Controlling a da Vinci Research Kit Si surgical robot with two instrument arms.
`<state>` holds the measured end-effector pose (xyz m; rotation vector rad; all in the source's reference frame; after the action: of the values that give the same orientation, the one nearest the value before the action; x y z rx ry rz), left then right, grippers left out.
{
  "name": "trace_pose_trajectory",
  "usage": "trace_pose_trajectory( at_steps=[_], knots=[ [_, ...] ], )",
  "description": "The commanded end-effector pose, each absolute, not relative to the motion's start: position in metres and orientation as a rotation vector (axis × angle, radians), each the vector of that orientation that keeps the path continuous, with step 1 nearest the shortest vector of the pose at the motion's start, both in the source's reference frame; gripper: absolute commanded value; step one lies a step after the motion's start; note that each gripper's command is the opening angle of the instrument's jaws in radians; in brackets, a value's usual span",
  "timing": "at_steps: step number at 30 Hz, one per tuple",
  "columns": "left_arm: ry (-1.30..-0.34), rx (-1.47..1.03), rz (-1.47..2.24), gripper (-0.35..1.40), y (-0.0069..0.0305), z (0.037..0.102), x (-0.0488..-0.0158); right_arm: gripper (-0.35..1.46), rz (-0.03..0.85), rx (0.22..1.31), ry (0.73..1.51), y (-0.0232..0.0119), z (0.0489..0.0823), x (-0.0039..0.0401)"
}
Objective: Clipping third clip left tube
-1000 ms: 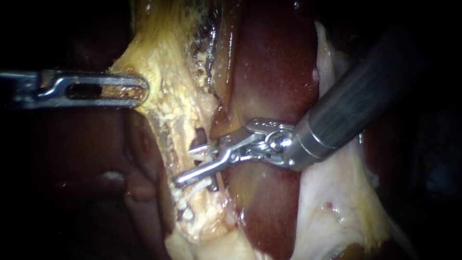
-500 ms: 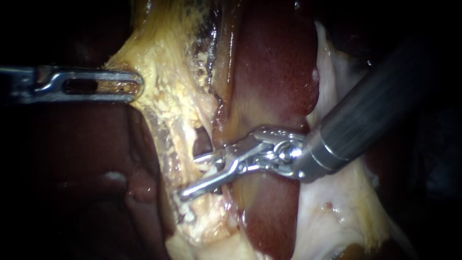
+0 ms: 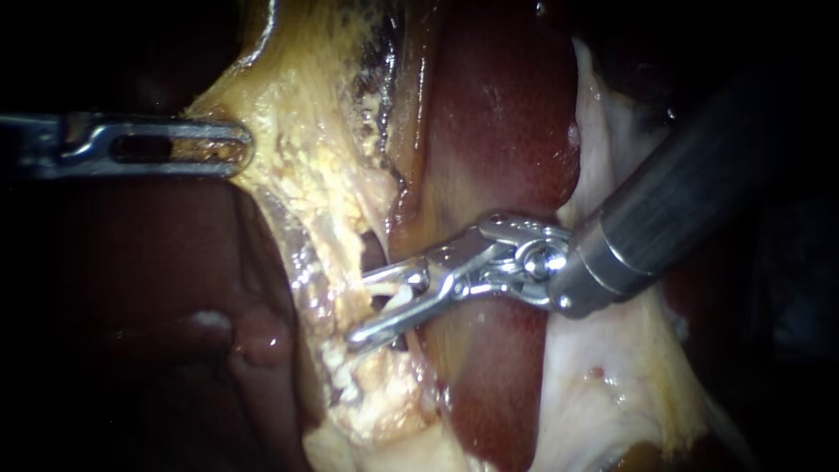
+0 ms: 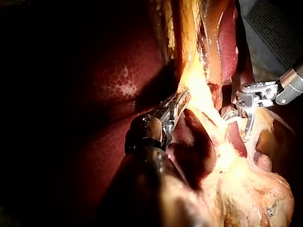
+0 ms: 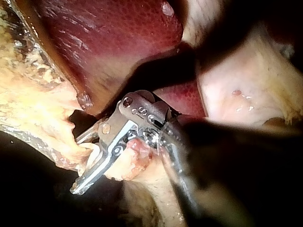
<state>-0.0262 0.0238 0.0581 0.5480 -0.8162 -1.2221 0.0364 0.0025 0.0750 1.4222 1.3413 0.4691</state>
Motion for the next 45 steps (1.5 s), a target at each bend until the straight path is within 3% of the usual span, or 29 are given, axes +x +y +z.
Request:
trace_pose_trajectory(
  at_steps=[1,9,22,31,35,45],
  knots=[
    [-0.809,0.544,-1.220,-0.35,0.0237,0.0584,-0.0263,0.52,0.478,1.422,1.336,0.0024,0.0748,0.0366],
    [-0.796,0.535,-1.221,-0.35,0.0228,0.0591,-0.0277,0.52,0.512,1.425,1.342,0.0016,0.0741,0.0384],
    [-0.787,0.535,-1.209,-0.35,0.0224,0.0597,-0.0281,0.51,0.654,1.394,1.337,0.0029,0.0729,0.0382],
    [-0.785,0.537,-1.206,-0.35,0.0226,0.0600,-0.0277,0.50,0.656,1.417,1.308,0.0030,0.0727,0.0371],
    [-0.784,0.537,-1.207,-0.35,0.0226,0.0598,-0.0277,0.50,0.608,1.436,1.298,0.0029,0.0737,0.0373],
    [-0.782,0.540,-1.209,-0.35,0.0227,0.0590,-0.0277,0.50,0.589,1.446,1.293,0.0022,0.0747,0.0379]
  ],
)
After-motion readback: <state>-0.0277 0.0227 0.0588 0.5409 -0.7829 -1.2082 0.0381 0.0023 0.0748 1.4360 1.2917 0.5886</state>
